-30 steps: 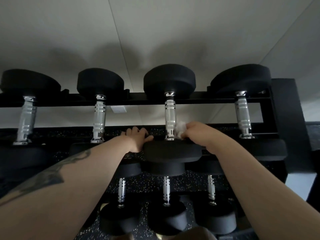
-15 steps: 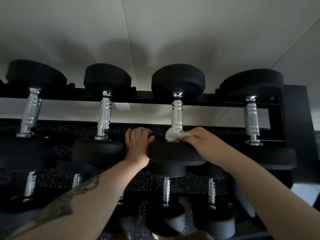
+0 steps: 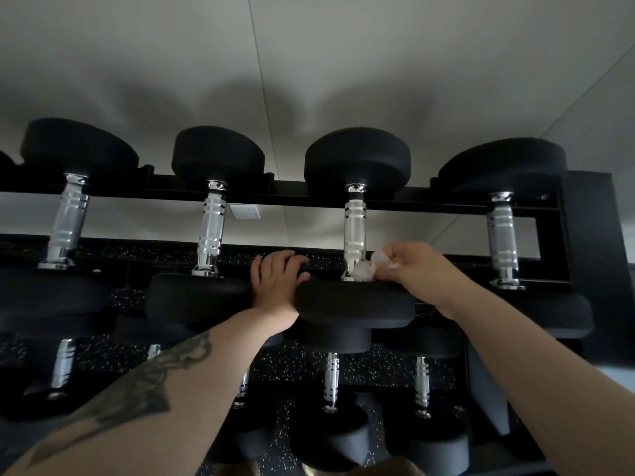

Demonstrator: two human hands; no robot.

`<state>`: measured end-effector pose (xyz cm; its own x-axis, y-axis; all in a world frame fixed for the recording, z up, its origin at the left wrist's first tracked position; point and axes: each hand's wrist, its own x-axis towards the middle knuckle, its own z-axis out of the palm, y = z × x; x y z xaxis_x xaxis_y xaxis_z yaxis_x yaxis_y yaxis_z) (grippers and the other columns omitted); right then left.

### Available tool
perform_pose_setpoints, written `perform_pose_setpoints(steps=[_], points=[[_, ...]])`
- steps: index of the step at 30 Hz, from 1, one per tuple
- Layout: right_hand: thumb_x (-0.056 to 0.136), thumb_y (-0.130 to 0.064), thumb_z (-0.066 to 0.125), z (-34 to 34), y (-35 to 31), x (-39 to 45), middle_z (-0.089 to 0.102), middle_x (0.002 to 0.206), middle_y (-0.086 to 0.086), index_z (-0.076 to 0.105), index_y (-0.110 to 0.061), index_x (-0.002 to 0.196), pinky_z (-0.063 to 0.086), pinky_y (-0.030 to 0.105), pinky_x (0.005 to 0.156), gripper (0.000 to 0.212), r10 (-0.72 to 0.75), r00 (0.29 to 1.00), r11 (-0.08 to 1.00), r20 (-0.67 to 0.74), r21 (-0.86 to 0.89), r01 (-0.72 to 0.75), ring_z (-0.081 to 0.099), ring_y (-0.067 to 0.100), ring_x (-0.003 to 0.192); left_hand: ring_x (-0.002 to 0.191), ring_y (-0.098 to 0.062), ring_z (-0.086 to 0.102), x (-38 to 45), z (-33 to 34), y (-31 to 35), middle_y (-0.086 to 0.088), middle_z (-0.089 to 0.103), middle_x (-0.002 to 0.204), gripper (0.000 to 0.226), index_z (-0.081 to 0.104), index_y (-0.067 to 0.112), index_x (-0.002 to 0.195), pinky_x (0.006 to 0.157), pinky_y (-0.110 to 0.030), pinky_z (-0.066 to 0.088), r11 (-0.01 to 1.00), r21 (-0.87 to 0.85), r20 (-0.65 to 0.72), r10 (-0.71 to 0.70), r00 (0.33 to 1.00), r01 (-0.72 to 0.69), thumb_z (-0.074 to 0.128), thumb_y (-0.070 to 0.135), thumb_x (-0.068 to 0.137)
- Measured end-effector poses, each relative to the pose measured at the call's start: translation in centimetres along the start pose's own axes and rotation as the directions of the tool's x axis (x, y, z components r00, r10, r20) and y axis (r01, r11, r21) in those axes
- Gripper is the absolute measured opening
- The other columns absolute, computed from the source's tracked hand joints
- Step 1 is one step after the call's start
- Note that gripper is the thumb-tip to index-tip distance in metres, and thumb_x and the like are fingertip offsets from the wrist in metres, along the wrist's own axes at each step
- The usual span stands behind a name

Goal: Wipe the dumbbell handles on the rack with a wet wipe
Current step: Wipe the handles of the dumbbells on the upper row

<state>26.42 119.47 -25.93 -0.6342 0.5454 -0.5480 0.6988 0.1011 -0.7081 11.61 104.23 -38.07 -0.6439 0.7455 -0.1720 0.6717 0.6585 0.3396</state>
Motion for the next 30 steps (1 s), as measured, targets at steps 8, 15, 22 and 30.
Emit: perform_pose_setpoints(steps=[8,15,22,30], points=[[0.083,0.006,0.058,0.5,-1.5,1.4,0.056,0.068,0.004,0.060,0.002,0.108,0.037,0.012,0.040,0.025,0.167,0.981,0.964,0.102,0.193,-0.184,0.051,0.005,0.051,0.139,-0.015,0.016,-0.1,0.1,-0.1,0.004,0.031,0.142,0.034,0.040,0.029,0.133,0.112,-0.030,-0.014,1.000,0.010,-0.016,0.026,1.000,-0.026,0.028,0.033,0.101],[0.063,-0.025,0.086,1.9,-2.5,-0.3,0.065,0.073,-0.012,0.064,-0.022,0.082,0.043,0.014,0.058,0.029,-0.133,0.981,0.988,-0.143,-0.095,0.120,0.060,0.000,0.070,0.140,-0.017,0.013,-0.2,0.2,-0.1,0.003,0.028,0.145,0.036,0.037,0.028,0.135,0.114,-0.033,-0.011,0.999,0.043,-0.020,0.016,1.000,-0.015,0.034,0.036,0.100],[0.070,-0.028,0.078,2.8,-4.7,1.9,0.062,0.088,-0.010,0.060,-0.036,0.074,0.047,0.024,0.063,0.020,-0.330,0.943,0.739,-0.033,-0.631,0.237,0.059,0.011,0.082,0.140,-0.017,0.013,-0.2,-0.4,0.1,0.002,0.029,0.145,0.034,0.038,0.029,0.134,0.111,-0.031,-0.014,1.000,0.014,0.003,0.024,1.000,-0.024,0.032,0.034,0.101],[0.078,-0.007,0.063,0.2,-0.4,1.4,0.067,0.080,-0.001,0.070,-0.018,0.082,0.044,0.020,0.066,0.014,-0.094,0.987,0.953,-0.132,-0.299,0.051,0.063,0.016,0.081,0.141,-0.017,0.010,-0.1,-0.5,0.1,0.003,0.025,0.147,0.034,0.038,0.032,0.134,0.112,-0.033,-0.015,0.999,-0.033,0.031,0.022,0.999,-0.021,0.029,0.032,0.101]])
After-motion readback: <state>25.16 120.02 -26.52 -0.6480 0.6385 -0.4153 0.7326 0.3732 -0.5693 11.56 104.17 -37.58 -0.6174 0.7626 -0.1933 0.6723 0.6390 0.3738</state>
